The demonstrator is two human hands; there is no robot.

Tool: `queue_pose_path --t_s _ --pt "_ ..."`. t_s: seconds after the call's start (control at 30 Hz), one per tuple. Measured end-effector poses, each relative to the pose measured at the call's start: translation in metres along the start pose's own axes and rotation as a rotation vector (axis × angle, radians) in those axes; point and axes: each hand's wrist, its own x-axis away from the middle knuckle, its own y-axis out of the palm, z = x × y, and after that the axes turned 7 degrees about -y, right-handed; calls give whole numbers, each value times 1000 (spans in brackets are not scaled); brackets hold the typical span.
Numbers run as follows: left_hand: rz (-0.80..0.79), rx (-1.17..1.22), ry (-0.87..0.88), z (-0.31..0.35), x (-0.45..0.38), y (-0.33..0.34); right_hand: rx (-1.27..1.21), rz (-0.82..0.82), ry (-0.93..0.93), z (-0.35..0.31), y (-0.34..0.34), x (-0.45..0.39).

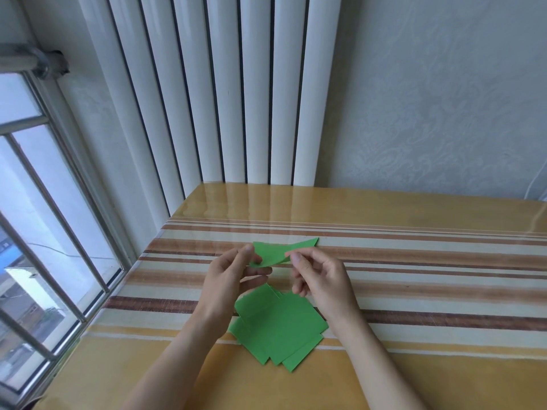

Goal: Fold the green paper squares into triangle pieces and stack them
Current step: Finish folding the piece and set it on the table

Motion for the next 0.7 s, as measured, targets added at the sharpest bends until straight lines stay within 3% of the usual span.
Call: queue_pose_path --t_s 0.17,0.53,0.7 --pt "-15 -149 -24 -5 -1 -1 33 50 92 -1 2 0" --pt "180 -398 51 -7 -3 -4 283 -177 53 -1 0 2" --pt "78 -331 -54 -6 -3 -6 345 -19 32 10 -1 -1"
